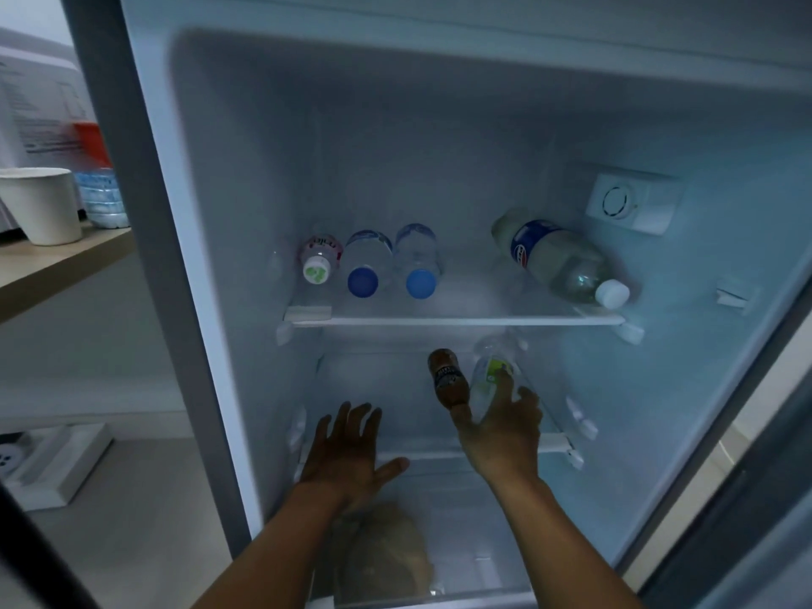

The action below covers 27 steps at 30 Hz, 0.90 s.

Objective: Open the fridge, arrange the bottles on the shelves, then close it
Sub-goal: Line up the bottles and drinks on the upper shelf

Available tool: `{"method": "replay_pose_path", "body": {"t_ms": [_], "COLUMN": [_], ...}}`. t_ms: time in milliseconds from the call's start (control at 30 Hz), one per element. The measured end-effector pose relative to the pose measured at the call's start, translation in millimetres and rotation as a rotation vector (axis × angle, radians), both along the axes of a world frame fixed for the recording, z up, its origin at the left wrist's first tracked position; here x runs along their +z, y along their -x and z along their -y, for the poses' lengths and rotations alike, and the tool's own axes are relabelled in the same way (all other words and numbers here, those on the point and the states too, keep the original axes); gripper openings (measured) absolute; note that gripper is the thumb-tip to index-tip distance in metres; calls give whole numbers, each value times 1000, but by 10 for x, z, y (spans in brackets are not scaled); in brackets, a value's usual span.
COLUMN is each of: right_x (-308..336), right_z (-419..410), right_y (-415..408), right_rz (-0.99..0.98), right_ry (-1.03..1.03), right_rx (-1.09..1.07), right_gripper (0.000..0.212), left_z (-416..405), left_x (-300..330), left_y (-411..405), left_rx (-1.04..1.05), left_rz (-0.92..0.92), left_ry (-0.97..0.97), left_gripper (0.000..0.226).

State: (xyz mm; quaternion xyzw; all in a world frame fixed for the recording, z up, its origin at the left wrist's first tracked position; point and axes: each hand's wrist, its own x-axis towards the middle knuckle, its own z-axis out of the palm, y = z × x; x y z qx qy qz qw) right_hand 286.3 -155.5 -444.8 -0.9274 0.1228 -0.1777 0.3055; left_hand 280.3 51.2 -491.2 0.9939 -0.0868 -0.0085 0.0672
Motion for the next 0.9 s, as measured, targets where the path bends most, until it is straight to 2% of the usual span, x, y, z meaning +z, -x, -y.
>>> {"method": "replay_pose_path", "body": {"t_ms": [133, 267, 467, 600, 767, 900], "right_x": [-208, -304, -418, -228, 219, 711], "right_z": [92, 57, 46, 61, 37, 103], "right_y": [-44, 6, 201, 237, 253, 234], "right_rz": [-83, -55, 249, 450, 693, 875], "right_ry": [84, 151, -219, -321, -304, -188], "right_rx": [86, -27, -85, -48, 18, -65], "right_gripper": [65, 48, 35, 25, 19, 24], "left_z": [-1, -2, 7, 2, 7, 12], "left_x": [-12, -4, 19, -1, -1, 15], "left_y": [-7, 5, 12, 6, -2, 14], "left_rx": [1, 4, 4, 0, 7, 14], "left_rz": [1, -4, -7, -3, 6, 9], "left_ry": [-10, -2, 0, 5, 0, -2], "left_gripper": [134, 127, 128, 132, 127, 126]}}
